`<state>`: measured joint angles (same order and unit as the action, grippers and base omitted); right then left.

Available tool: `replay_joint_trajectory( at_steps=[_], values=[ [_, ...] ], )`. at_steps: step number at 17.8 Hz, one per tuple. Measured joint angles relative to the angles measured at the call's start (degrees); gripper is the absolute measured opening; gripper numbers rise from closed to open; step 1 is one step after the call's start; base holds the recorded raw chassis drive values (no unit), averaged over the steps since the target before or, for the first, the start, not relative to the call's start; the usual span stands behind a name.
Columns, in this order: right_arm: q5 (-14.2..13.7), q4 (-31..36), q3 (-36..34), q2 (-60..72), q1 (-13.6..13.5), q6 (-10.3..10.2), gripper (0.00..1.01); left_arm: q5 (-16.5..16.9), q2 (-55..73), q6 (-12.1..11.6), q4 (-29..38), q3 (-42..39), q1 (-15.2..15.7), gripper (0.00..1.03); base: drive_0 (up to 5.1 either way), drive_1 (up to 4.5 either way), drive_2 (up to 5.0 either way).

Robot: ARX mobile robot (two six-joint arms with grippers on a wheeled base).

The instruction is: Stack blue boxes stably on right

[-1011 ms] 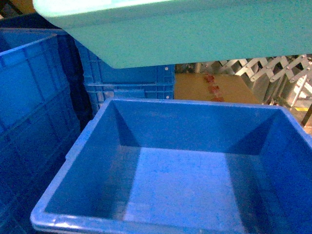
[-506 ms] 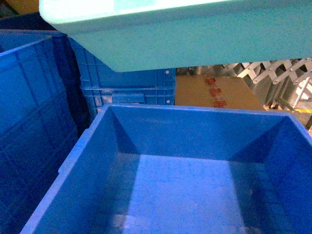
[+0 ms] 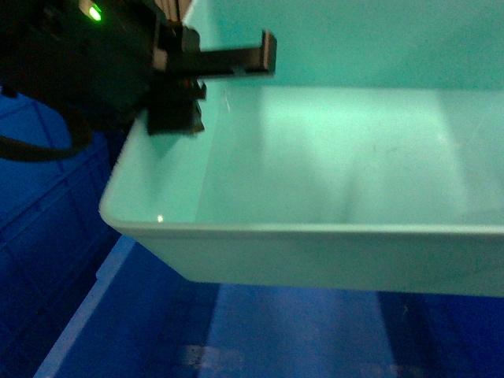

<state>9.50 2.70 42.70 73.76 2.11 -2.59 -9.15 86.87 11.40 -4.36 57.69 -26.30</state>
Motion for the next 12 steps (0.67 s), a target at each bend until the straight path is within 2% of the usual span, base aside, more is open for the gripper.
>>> replay_joint_trajectory(
  at_steps=[3,6,9,10,12],
  values=[
    [-2.6,4.7,1.4,10.9,-1.3,0.2,0.07,1.4,11.0,-2.4,-2.1,7.1,1.9,0.02,0.0,0.00,0.0],
    [-2.6,6.4,5.6,19.5,-1.3,0.3,0.07,2.1,18.5,-5.7,-2.9,13.6,3.9,0.02,0.0,0.00,0.0],
    [-1.7,6.3,6.2,24.5,-0.5,0.8,0.07,3.5,21.9,-5.7,-2.9,13.1,5.0,0.02,0.0,0.00,0.0],
    [-0.6,6.6,5.9,24.8,0.3,0.8,0.07,3.7,21.9,-5.4,-1.8,11.3,5.2,0.02,0.0,0.00,0.0],
    [-0.4,6.6,5.4,24.8,0.7,0.8,0.07,4.4,21.9,-4.7,-1.0,9.9,5.4,0.02,0.0,0.00,0.0]
  ],
)
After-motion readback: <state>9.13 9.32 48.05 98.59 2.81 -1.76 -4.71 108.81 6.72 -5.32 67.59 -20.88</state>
